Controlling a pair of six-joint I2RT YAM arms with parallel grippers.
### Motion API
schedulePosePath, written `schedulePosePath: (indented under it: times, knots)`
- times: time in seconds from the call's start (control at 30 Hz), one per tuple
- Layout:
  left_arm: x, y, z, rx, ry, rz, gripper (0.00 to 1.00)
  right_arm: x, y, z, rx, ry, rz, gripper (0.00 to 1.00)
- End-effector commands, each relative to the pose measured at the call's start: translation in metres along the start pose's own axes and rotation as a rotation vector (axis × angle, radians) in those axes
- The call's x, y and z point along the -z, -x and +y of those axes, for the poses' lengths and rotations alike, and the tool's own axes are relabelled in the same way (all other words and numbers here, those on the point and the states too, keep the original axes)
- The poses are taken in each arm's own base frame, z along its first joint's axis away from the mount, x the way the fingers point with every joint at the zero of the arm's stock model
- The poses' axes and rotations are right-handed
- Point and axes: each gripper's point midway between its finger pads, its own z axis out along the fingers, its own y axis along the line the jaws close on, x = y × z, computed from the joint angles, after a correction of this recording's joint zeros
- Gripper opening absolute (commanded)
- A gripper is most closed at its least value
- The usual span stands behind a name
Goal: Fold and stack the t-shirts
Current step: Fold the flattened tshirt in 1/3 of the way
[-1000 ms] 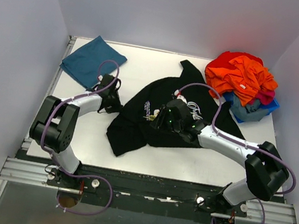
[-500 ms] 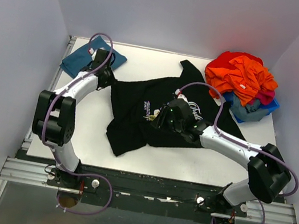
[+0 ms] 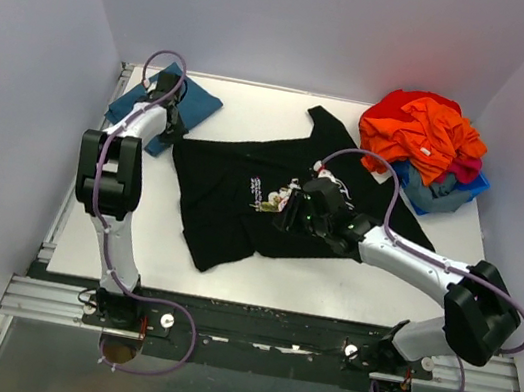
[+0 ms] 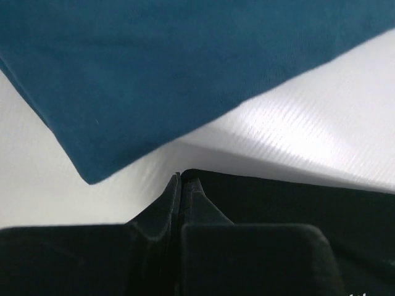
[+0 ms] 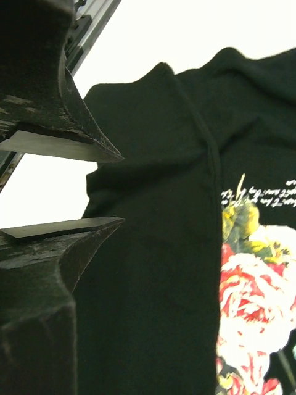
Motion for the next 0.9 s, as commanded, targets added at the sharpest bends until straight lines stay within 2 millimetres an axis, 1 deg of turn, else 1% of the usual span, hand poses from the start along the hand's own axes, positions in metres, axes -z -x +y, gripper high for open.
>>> schedulePosePath:
  times: [0.0,0.1,0.17,0.2,0.27,0.33,0.4,0.43,0.5,0.53,0.57,0.6,0.67,0.7,0.73,0.77,0.87]
  knots:
    - [-0.005,0.038,0.006,-0.019,0.059,-0.049,0.0,0.011,-0.024,-0.015,0.026,-0.018,0.08,0.49]
    - [-0.017,0.049,-0.009,-0.024,0.026,-0.044,0.0,0.014,-0.038,-0.026,0.034,-0.034,0.113,0.5]
    - [-0.026,0.052,-0.02,-0.023,-0.007,-0.03,0.0,0.016,-0.044,-0.036,0.04,-0.063,0.124,0.5]
    - [-0.029,0.051,-0.026,-0.025,-0.024,-0.013,0.02,0.018,-0.045,-0.04,0.043,-0.08,0.123,0.5]
    - [-0.026,0.05,-0.031,-0.026,-0.041,0.018,0.26,0.021,-0.044,-0.048,0.043,-0.113,0.111,0.5]
    - [-0.014,0.044,-0.034,-0.023,-0.063,0.002,0.51,0.027,-0.038,-0.052,0.048,-0.134,0.079,0.5]
    - [0.003,0.043,-0.031,0.001,-0.091,-0.041,0.64,0.033,-0.029,-0.055,0.056,-0.15,0.042,0.51]
    - [0.013,0.042,-0.029,0.01,-0.101,-0.058,0.69,0.036,-0.025,-0.056,0.056,-0.161,0.025,0.51]
    - [0.037,0.039,-0.023,0.031,-0.116,-0.089,0.7,0.041,-0.018,-0.062,0.053,-0.187,-0.003,0.51]
    - [0.046,0.034,-0.018,0.043,-0.114,-0.096,0.7,0.044,-0.013,-0.067,0.042,-0.206,-0.022,0.5]
    - [0.062,0.024,-0.025,0.039,-0.13,-0.109,0.7,0.047,-0.011,-0.072,0.031,-0.225,-0.037,0.49]
    - [0.074,0.016,-0.026,0.038,-0.139,-0.132,0.7,0.05,-0.007,-0.078,0.017,-0.243,-0.053,0.48]
    - [0.096,-0.009,-0.024,0.062,-0.146,-0.16,0.7,0.054,-0.002,-0.09,-0.019,-0.271,-0.088,0.46]
    - [0.105,-0.023,-0.018,0.085,-0.136,-0.169,0.7,0.056,0.004,-0.095,-0.033,-0.286,-0.116,0.44]
    - [0.112,-0.04,-0.014,0.1,-0.134,-0.165,0.68,0.058,0.008,-0.101,-0.049,-0.305,-0.137,0.43]
    - [0.113,-0.062,-0.008,0.1,-0.128,-0.144,0.66,0.06,0.014,-0.105,-0.06,-0.321,-0.164,0.41]
    - [0.13,-0.1,0.0,0.103,-0.147,-0.106,0.63,0.063,0.033,-0.107,-0.059,-0.326,-0.254,0.37]
